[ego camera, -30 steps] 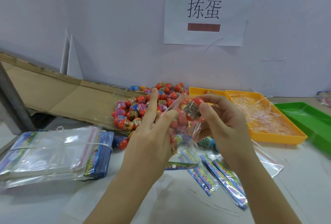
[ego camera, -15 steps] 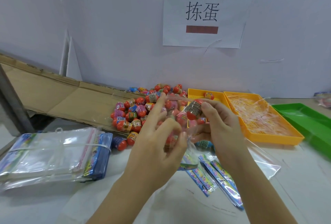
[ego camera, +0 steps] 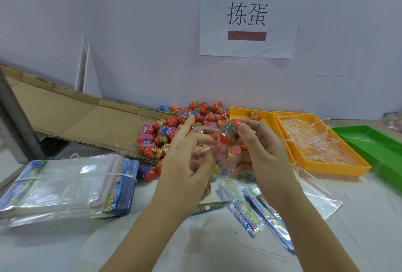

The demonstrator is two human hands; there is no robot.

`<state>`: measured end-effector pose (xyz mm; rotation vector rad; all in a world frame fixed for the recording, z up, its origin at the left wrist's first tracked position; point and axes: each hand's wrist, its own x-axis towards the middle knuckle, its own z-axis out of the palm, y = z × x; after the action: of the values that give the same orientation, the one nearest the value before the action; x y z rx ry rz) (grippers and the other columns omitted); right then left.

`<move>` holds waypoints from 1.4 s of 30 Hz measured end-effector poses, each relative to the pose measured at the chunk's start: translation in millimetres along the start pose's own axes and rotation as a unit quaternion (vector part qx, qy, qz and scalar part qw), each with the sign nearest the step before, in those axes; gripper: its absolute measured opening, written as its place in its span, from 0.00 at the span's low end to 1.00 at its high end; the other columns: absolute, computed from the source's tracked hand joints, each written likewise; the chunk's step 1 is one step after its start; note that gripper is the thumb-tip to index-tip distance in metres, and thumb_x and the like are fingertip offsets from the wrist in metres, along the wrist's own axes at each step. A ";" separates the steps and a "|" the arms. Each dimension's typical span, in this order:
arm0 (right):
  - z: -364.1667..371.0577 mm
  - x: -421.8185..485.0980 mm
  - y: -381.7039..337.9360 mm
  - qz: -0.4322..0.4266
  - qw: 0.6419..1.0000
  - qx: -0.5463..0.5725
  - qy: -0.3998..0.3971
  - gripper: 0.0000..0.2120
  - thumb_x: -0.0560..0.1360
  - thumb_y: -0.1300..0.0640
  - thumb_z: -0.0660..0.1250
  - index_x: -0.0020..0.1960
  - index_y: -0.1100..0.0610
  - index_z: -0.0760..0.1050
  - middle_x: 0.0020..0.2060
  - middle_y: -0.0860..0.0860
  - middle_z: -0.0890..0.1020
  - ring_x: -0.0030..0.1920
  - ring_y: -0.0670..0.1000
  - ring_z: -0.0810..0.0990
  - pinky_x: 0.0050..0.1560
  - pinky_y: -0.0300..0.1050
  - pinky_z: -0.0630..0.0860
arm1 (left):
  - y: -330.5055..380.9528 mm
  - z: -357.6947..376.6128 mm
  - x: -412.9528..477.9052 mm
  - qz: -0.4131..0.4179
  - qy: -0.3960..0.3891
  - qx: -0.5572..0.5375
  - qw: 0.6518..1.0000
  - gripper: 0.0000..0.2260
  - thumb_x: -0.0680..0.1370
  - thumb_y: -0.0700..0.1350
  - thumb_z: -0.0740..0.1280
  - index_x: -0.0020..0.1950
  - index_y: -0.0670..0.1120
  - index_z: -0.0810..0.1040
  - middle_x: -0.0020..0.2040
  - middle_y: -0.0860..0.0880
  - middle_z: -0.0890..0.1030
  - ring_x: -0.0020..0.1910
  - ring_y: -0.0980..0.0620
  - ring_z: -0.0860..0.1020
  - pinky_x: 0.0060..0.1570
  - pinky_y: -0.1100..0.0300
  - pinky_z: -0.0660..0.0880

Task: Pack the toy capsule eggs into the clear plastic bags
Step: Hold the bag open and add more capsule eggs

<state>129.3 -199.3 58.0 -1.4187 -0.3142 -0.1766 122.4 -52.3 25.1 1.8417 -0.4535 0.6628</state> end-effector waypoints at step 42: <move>-4.4 3.1 -0.1 0.049 0.998 0.040 0.006 0.09 0.60 0.52 0.75 0.39 0.55 0.85 0.38 0.56 0.85 0.38 0.53 0.84 0.37 0.46 0.82 | -6.7 -13.9 10.6 -0.239 -0.179 -0.147 0.943 0.28 0.59 0.60 0.79 0.57 0.61 0.80 0.56 0.52 0.85 0.51 0.42 0.83 0.49 0.37 0.80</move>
<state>132.6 -203.5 58.5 -1.3493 -0.2390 -0.0913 131.4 -36.9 30.8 1.6933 -0.2979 -0.0729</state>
